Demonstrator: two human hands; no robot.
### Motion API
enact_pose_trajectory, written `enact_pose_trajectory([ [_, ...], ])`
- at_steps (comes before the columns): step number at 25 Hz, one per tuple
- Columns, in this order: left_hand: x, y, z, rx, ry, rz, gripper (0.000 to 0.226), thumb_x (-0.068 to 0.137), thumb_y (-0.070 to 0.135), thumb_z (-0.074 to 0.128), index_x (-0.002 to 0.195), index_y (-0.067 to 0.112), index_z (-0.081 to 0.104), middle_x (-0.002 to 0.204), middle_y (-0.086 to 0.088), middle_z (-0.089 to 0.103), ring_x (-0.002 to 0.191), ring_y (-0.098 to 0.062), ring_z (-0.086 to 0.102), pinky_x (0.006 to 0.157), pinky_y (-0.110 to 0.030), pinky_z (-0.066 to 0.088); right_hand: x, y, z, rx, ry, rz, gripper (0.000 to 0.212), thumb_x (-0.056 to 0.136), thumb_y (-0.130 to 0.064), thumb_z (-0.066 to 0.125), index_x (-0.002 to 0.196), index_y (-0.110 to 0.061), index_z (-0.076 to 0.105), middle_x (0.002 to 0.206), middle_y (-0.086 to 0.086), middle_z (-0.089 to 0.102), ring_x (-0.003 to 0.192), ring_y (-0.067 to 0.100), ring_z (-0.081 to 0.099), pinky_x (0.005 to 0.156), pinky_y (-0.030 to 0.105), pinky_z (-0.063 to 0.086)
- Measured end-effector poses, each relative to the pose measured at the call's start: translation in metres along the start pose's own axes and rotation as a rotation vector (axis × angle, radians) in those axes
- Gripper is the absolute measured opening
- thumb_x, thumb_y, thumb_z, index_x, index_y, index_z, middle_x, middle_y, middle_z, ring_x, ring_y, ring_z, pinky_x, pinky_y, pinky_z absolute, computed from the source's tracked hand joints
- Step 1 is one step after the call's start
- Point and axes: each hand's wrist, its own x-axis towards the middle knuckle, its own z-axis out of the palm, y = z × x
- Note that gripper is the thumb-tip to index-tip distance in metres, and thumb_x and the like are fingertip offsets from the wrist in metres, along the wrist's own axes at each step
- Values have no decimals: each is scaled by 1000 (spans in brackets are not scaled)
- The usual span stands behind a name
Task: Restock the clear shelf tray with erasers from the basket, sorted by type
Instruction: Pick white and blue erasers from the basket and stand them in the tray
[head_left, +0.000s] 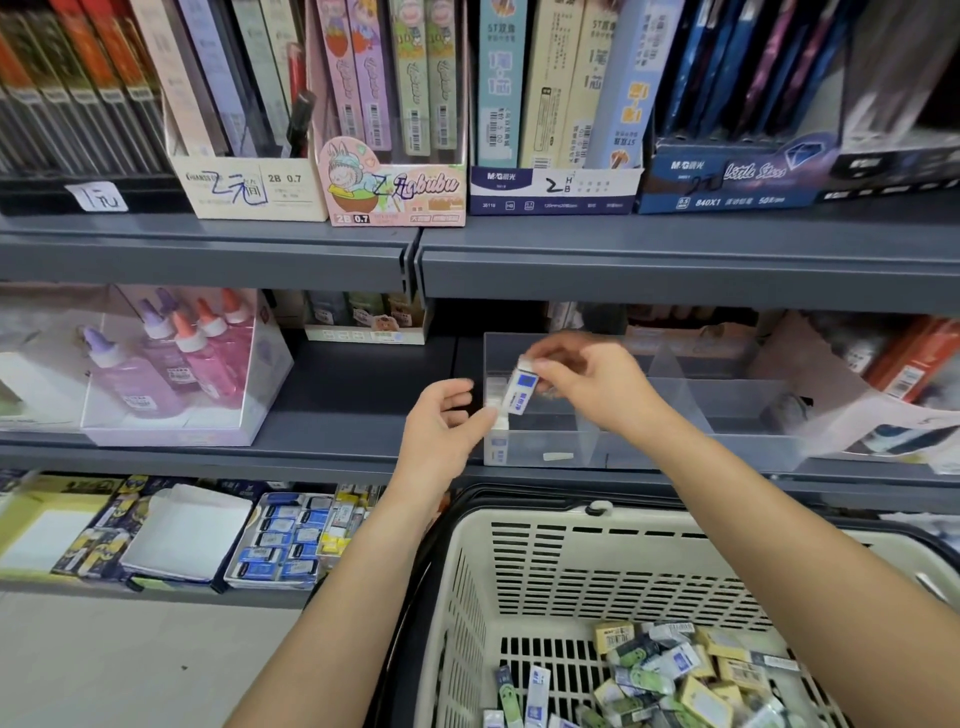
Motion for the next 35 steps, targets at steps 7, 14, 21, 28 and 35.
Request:
enact_pose_trajectory([
  [7, 7, -13, 10, 219, -75, -13, 57, 82, 12, 69, 132, 17, 43, 111, 10, 57, 88, -7, 61, 75, -21, 50, -11, 18, 18, -324, -138, 59, 9, 90, -22, 58, 93, -24, 66, 84, -10, 66, 80, 6, 62, 79, 21, 49],
  [14, 0, -14, 11, 204, -46, -27, 47, 84, 12, 67, 127, 17, 48, 117, 5, 56, 94, -9, 59, 82, -24, 48, -16, 19, 17, -438, -261, 45, 27, 91, -21, 50, 115, -18, 62, 98, -5, 67, 85, 5, 59, 78, 20, 44],
  [21, -64, -2, 9, 217, 59, 170, 35, 83, 15, 66, 105, 36, 50, 109, 14, 54, 95, 5, 53, 73, -10, 44, -60, 15, -4, -270, -58, -85, 34, 87, -24, 59, 121, -26, 56, 113, -15, 62, 102, -3, 55, 92, 12, 37],
  [28, -148, -31, -22, 423, 2, 252, 19, 84, 10, 65, 95, 25, 62, 100, 13, 61, 98, -1, 54, 91, -10, 37, -187, 95, 37, -328, -458, 57, 26, 90, -32, 56, 116, -30, 58, 109, -14, 60, 99, 0, 56, 89, 20, 47],
  [35, -163, -43, -27, 386, -29, 302, 11, 84, 5, 62, 93, 6, 69, 101, 4, 63, 107, -3, 53, 106, -31, 34, -223, 137, 144, -660, -1045, -230, 70, 75, -59, 63, 134, -31, 39, 147, 5, 28, 133, 24, 25, 107, 40, 26],
])
